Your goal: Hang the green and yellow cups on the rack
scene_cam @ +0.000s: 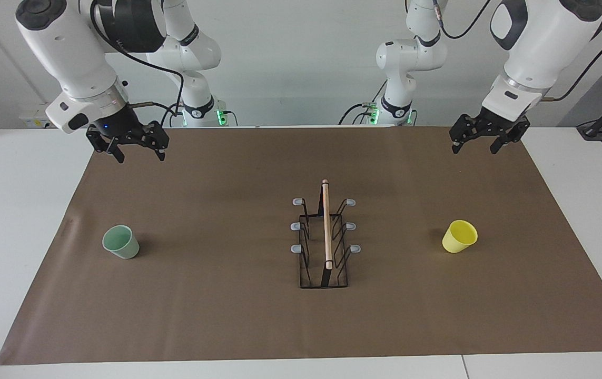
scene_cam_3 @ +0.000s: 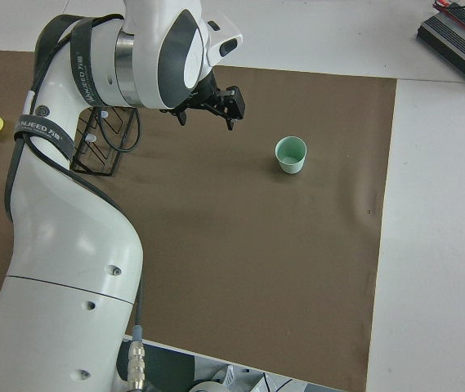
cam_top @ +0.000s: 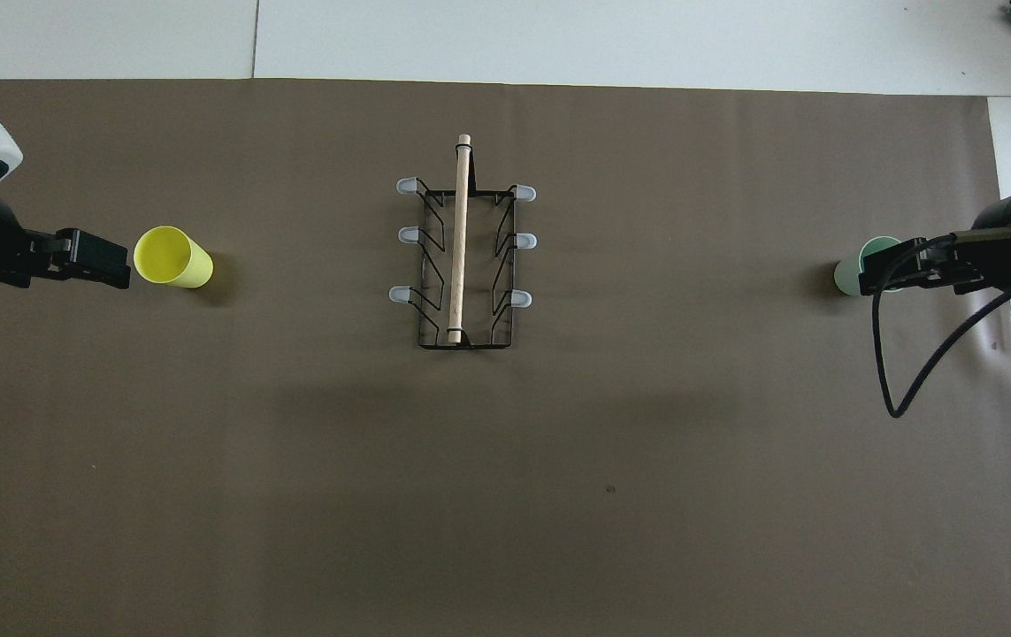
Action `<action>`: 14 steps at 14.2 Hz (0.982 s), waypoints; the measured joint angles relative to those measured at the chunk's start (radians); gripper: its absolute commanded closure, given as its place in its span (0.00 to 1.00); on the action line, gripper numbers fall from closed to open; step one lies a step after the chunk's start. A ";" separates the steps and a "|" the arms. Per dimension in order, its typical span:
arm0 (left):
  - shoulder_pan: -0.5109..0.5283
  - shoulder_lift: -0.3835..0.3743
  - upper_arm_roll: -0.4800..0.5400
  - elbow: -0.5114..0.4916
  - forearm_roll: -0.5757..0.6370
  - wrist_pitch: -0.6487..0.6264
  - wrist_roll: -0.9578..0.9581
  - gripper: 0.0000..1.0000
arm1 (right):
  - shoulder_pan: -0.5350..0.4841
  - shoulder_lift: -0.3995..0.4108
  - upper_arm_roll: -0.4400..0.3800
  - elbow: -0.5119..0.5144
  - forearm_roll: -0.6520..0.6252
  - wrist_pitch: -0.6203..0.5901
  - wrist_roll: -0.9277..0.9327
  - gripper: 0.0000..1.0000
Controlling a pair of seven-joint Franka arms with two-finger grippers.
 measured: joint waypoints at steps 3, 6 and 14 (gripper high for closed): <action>0.005 0.157 0.047 0.141 -0.067 -0.005 -0.163 0.00 | -0.005 0.000 0.000 -0.003 0.000 0.000 0.000 0.00; 0.074 0.245 0.095 0.185 -0.269 0.008 -0.380 0.00 | -0.004 0.000 0.000 -0.003 0.000 0.000 -0.029 0.00; 0.341 0.323 0.101 -0.043 -0.775 0.178 -0.867 0.00 | 0.024 0.003 0.003 -0.074 -0.159 0.069 -0.391 0.00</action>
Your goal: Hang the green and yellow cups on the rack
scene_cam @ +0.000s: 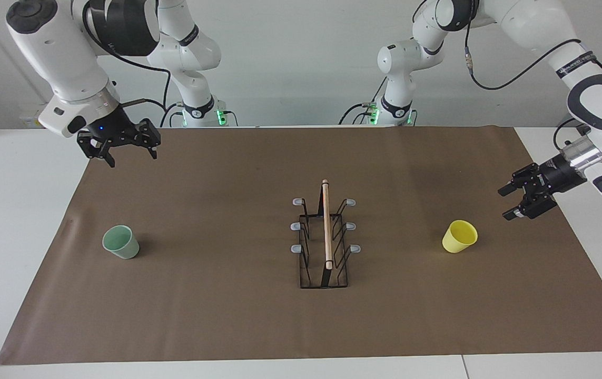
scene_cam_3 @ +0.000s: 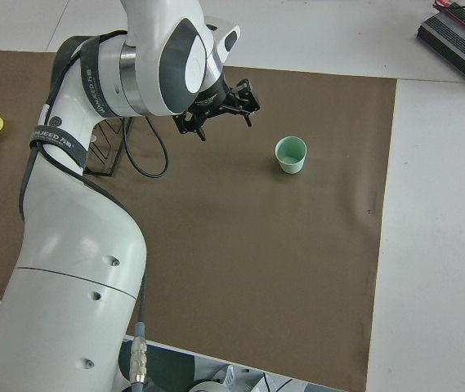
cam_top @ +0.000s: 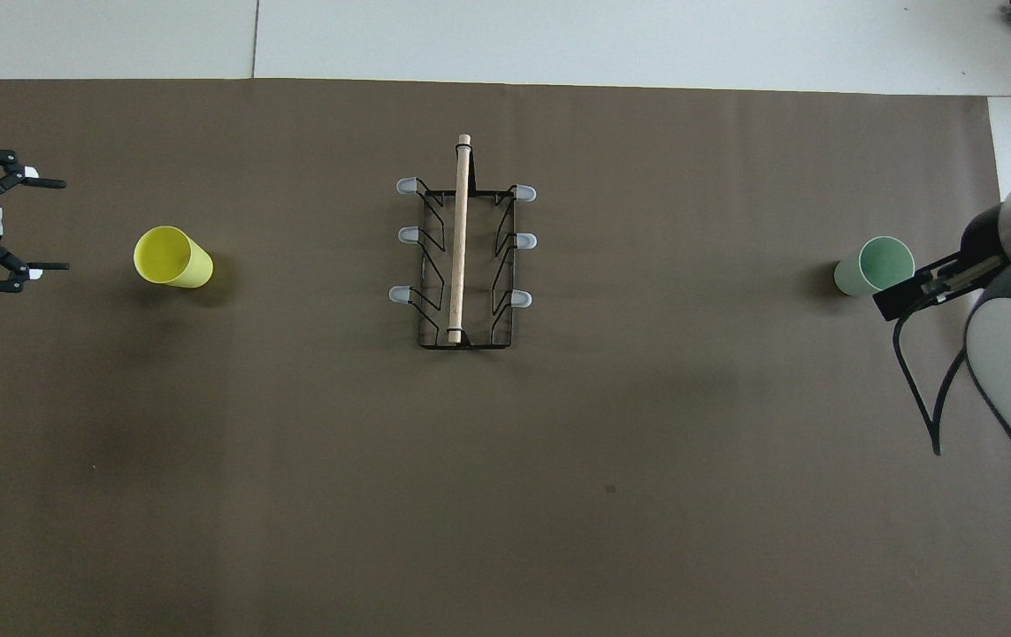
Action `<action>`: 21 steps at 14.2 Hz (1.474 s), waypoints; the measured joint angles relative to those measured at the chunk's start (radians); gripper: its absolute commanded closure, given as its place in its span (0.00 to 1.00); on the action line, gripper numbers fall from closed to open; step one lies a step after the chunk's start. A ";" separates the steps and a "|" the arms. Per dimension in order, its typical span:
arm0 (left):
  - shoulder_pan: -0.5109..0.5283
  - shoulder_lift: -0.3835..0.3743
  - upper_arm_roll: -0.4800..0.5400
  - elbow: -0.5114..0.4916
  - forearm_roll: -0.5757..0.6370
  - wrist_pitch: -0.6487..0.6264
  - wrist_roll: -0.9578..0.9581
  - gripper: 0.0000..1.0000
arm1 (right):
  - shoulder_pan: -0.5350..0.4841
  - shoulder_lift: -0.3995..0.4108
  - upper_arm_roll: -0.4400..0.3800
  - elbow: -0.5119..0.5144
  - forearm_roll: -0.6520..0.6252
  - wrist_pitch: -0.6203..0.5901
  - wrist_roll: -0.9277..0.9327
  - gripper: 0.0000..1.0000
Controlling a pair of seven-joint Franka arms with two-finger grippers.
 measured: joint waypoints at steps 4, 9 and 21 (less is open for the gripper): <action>0.067 0.002 0.000 -0.187 -0.188 0.086 -0.022 0.00 | 0.074 0.025 0.004 -0.074 -0.189 0.105 -0.164 0.00; 0.079 -0.003 -0.006 -0.342 -0.379 0.124 -0.026 0.00 | 0.177 0.142 0.008 -0.152 -0.444 0.218 -0.276 0.00; 0.090 0.055 -0.036 -0.414 -0.627 0.126 0.201 0.00 | 0.264 0.337 0.008 -0.377 -1.054 0.397 -0.374 0.00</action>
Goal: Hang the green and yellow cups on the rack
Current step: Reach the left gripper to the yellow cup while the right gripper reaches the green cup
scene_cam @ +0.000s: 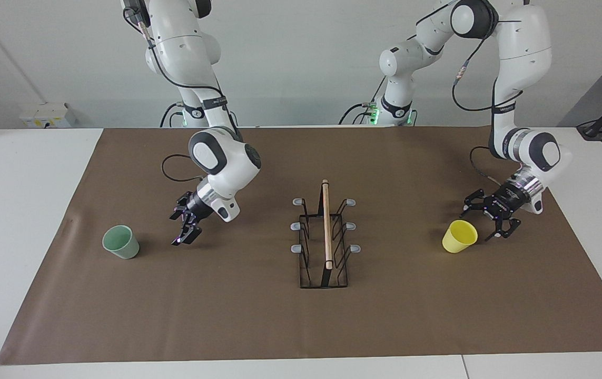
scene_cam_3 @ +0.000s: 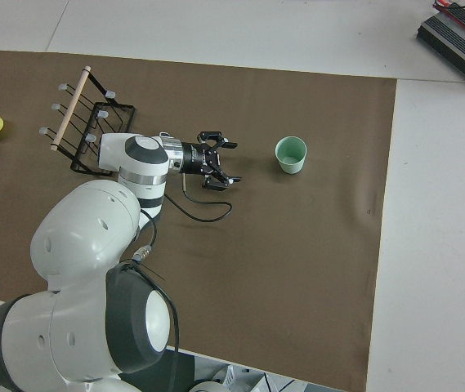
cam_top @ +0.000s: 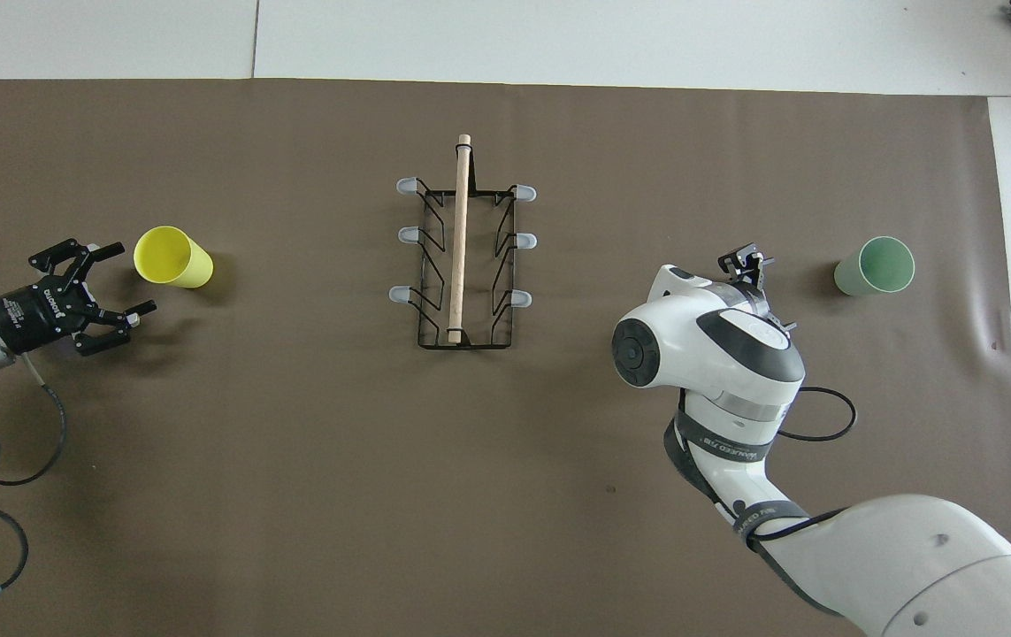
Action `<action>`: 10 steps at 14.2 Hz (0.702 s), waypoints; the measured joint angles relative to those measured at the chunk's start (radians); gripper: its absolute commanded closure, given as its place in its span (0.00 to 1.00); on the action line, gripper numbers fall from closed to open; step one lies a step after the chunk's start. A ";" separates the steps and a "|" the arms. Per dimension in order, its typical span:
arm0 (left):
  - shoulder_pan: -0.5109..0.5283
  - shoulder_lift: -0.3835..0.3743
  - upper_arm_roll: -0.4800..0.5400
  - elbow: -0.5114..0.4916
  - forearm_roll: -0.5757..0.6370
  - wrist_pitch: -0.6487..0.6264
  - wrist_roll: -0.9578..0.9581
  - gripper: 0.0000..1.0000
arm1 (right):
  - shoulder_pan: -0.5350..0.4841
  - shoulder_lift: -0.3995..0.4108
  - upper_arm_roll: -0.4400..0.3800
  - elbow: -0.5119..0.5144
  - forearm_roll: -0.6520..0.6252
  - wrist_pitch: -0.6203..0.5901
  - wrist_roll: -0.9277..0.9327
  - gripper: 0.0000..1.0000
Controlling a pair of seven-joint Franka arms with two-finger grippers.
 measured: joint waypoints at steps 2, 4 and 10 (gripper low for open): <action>-0.003 0.018 -0.009 0.000 -0.031 0.002 0.025 0.00 | -0.021 0.022 -0.008 -0.027 -0.100 0.000 0.020 0.00; -0.008 0.033 -0.011 0.000 -0.058 0.004 0.053 0.00 | -0.067 0.026 -0.010 -0.044 -0.165 0.018 0.030 0.00; -0.062 0.051 -0.014 0.000 -0.144 0.031 0.077 0.00 | -0.145 0.026 -0.011 -0.061 -0.306 0.052 0.104 0.00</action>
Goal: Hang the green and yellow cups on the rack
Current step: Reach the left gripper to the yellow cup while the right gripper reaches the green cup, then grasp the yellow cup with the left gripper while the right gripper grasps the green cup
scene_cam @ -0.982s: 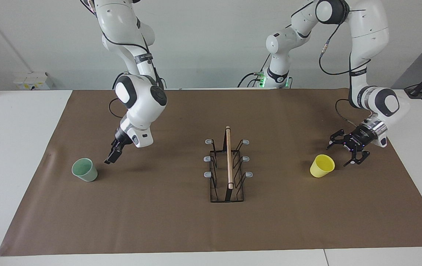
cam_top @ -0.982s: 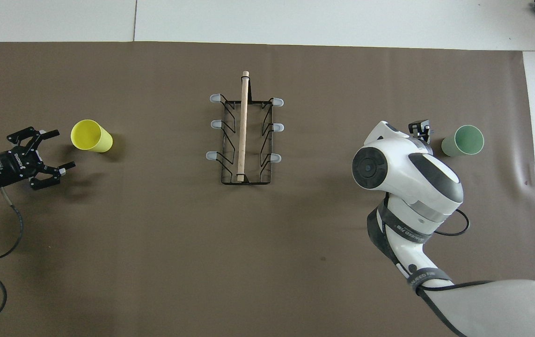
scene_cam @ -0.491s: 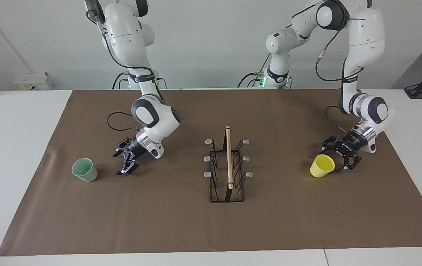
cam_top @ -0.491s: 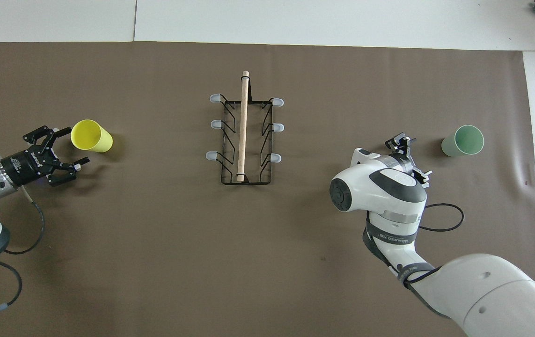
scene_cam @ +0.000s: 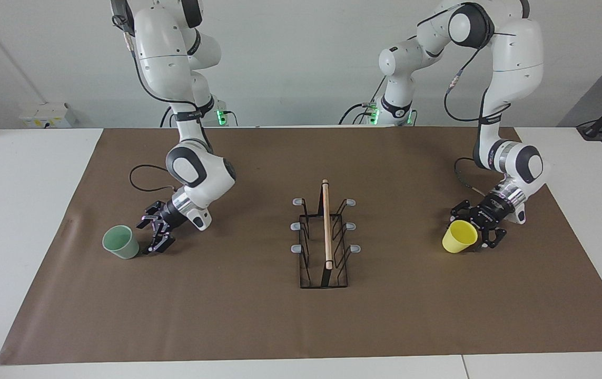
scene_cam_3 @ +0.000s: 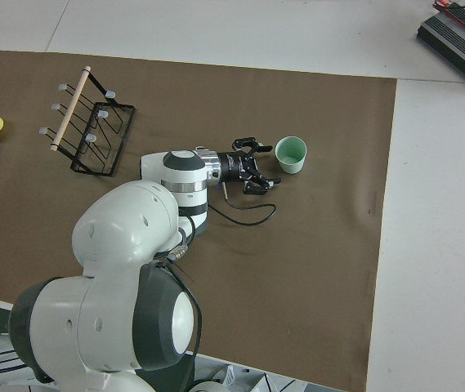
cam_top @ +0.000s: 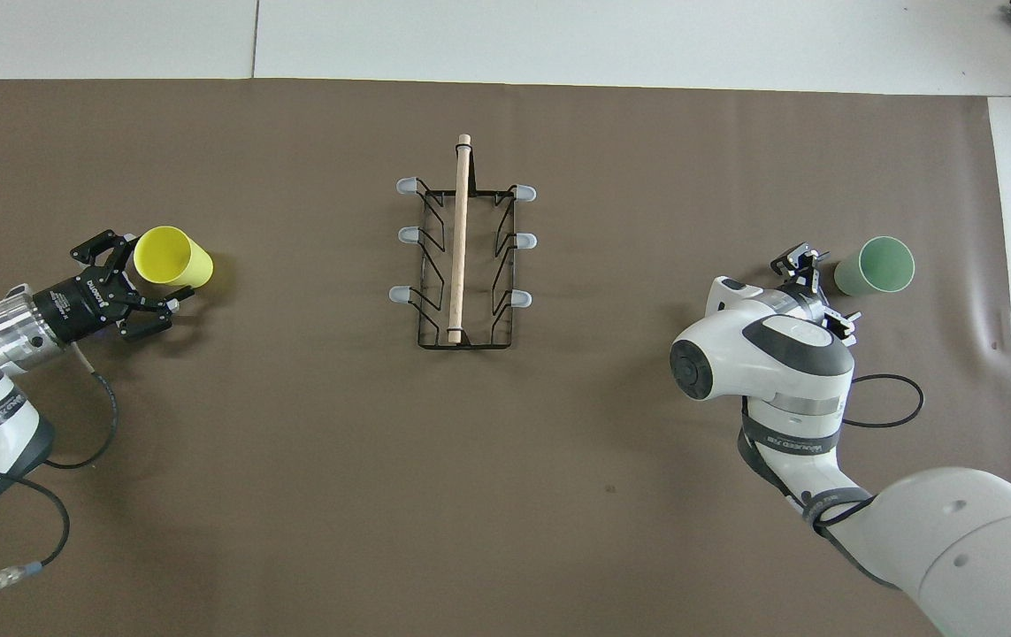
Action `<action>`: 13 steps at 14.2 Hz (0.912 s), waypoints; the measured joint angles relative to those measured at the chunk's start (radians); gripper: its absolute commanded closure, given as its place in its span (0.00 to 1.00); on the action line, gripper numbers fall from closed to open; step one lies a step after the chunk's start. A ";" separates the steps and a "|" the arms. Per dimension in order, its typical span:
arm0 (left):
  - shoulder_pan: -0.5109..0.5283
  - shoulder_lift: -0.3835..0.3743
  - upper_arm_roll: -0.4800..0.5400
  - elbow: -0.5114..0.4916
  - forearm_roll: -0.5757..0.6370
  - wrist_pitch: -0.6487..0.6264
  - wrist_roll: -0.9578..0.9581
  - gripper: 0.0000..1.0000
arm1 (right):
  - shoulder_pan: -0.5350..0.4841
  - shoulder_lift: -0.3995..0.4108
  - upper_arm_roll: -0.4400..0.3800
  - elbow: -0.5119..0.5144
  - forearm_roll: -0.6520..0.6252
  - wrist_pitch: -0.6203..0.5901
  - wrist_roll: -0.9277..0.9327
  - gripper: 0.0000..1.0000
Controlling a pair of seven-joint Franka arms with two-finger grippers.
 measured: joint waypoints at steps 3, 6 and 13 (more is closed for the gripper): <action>-0.017 0.003 0.000 0.000 -0.008 0.028 0.013 0.00 | -0.031 0.000 0.000 -0.020 -0.064 0.027 0.067 0.00; -0.021 0.003 0.000 0.000 -0.021 0.035 0.020 0.00 | -0.072 0.000 -0.001 -0.031 -0.143 0.058 0.116 0.00; -0.044 0.005 0.001 0.000 -0.047 0.050 0.029 0.80 | -0.147 0.000 -0.001 -0.042 -0.292 0.115 0.192 0.00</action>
